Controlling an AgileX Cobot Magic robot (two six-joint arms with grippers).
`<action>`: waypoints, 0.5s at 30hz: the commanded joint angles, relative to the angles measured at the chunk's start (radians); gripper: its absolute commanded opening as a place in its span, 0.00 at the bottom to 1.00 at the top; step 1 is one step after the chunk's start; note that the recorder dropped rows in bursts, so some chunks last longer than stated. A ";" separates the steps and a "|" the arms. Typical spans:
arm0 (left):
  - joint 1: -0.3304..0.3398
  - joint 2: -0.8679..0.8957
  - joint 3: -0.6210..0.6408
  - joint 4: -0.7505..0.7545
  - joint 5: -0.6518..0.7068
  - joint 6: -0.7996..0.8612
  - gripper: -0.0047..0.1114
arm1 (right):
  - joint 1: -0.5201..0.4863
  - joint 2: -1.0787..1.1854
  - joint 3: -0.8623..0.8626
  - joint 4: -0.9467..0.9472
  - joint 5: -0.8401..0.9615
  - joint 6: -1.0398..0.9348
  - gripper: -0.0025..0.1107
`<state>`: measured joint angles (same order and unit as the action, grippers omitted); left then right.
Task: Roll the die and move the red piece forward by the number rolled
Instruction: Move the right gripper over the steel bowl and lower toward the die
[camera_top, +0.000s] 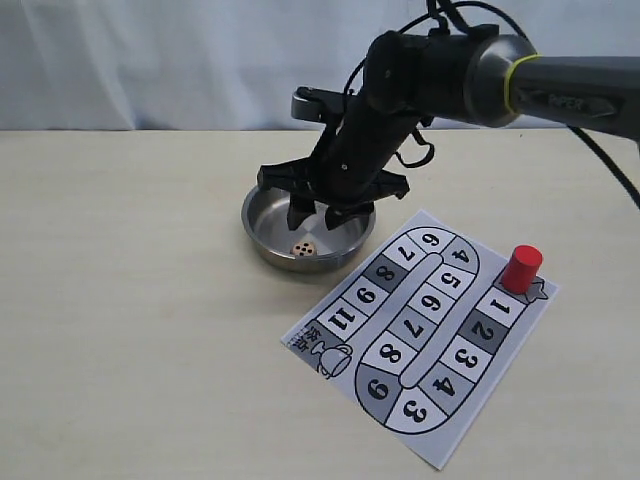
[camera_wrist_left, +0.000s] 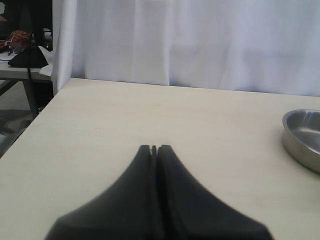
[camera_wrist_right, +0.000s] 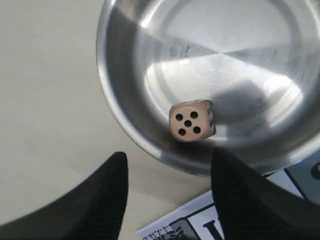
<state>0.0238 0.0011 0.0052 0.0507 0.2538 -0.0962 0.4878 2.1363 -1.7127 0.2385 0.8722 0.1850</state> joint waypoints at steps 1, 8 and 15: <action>0.000 -0.001 -0.005 -0.002 -0.012 -0.004 0.04 | -0.001 0.031 -0.008 -0.016 -0.042 0.041 0.45; 0.000 -0.001 -0.005 -0.002 -0.012 -0.004 0.04 | -0.001 0.071 -0.008 0.008 -0.136 0.049 0.45; 0.000 -0.001 -0.005 -0.002 -0.012 -0.004 0.04 | -0.001 0.107 -0.008 0.000 -0.171 0.031 0.46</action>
<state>0.0238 0.0011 0.0052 0.0507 0.2538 -0.0962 0.4878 2.2335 -1.7127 0.2494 0.7302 0.2276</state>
